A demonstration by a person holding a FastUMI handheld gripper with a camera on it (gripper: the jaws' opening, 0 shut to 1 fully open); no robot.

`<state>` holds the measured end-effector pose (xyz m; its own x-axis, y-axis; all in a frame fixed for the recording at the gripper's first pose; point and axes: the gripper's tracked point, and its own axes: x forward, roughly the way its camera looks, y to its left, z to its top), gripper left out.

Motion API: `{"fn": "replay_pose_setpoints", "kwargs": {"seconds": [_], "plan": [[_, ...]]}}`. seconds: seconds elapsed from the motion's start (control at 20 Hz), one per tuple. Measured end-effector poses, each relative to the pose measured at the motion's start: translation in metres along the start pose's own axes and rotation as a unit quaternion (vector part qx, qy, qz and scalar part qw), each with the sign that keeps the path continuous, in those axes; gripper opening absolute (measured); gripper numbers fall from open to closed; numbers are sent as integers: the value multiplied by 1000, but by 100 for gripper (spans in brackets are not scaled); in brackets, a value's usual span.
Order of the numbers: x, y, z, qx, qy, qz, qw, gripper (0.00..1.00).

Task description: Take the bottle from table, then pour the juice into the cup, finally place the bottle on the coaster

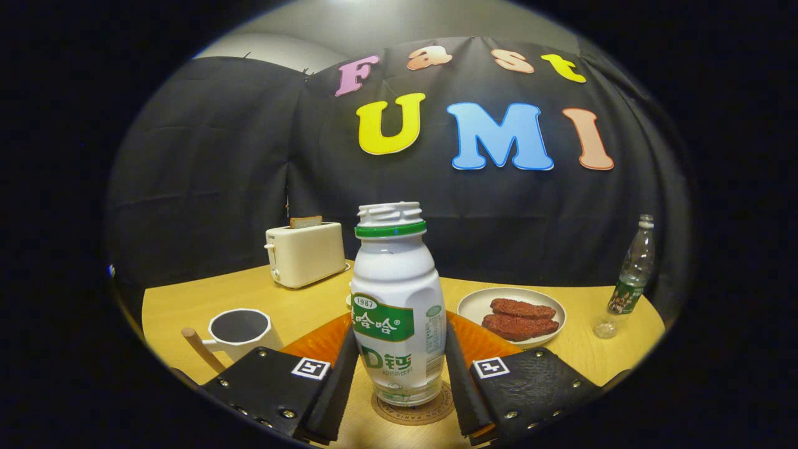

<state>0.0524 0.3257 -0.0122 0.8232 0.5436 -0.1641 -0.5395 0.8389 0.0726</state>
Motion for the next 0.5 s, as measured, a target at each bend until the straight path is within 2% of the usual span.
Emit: {"fn": "replay_pose_setpoints", "kwargs": {"seconds": [0.5], "plan": [[-5, -7, -19, 35, 12, 1, 999, 69]]}}
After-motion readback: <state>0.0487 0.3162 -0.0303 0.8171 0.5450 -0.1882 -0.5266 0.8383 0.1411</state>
